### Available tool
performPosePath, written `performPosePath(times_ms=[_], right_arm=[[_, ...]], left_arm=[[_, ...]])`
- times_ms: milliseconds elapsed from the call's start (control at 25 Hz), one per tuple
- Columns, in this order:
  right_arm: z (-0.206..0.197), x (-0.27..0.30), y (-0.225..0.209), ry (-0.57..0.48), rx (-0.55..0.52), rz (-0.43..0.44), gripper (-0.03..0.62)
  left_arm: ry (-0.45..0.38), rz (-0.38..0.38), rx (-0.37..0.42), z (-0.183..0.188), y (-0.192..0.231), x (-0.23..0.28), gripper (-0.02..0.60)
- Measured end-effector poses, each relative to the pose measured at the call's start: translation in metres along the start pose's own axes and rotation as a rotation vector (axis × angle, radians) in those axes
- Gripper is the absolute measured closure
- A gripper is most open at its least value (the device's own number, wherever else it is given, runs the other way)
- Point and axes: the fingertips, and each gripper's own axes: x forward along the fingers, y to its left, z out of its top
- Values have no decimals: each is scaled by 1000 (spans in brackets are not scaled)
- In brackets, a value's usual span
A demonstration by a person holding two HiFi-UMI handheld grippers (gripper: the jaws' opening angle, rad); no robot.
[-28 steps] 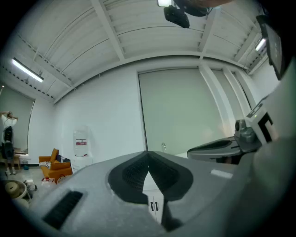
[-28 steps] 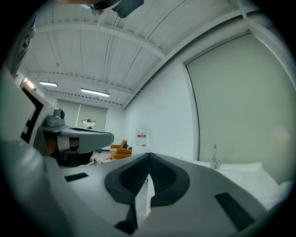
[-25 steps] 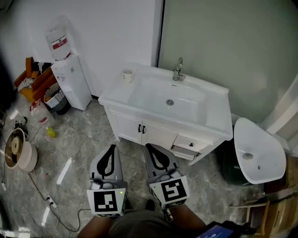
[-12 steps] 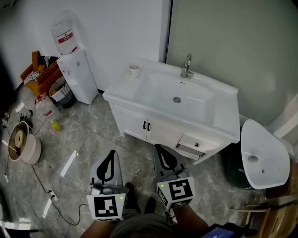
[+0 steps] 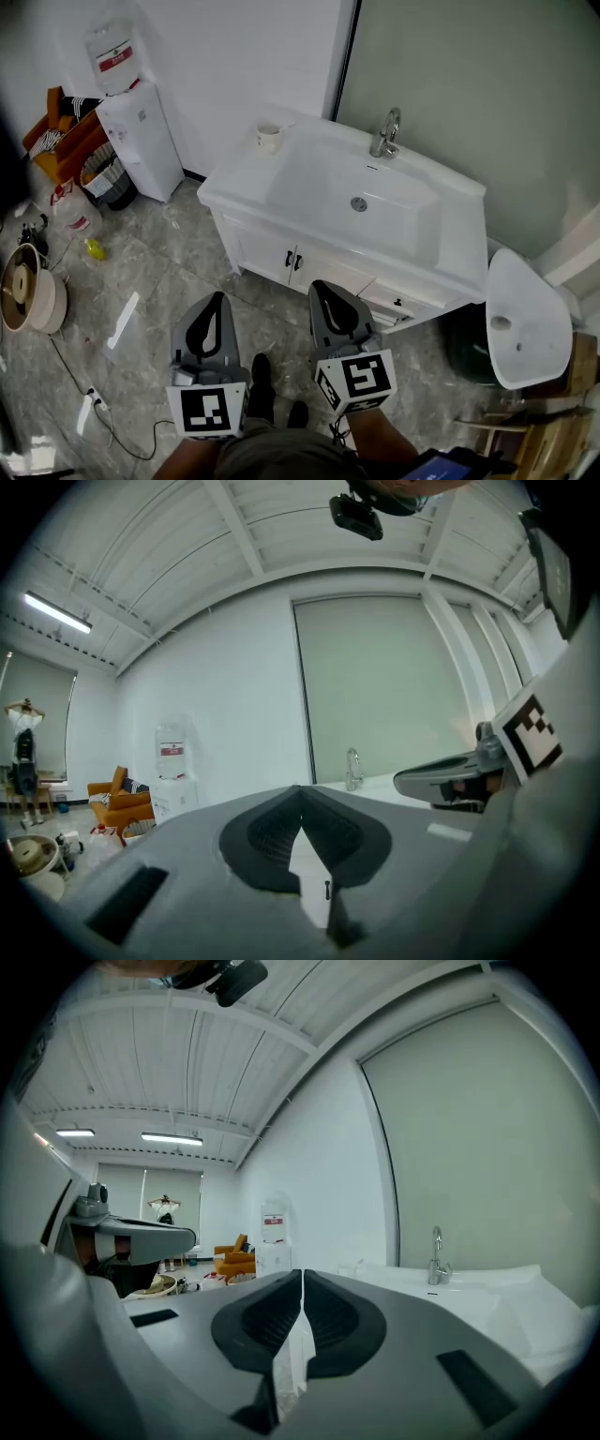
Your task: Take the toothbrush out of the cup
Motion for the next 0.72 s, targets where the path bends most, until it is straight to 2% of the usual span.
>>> performPosePath(times_ms=[200,360,720], right_arm=[[11,64,-2,-8,-10,-7,579],[33,105,-5,-37,-23,-28,579],[56,149,-11,-59,-43,-83,579]], left_arm=[[-16,-22,-9,4,36,56,571],[-62,-39,0,23,64,92,571],[-100,-98,6,37,90,137,571]])
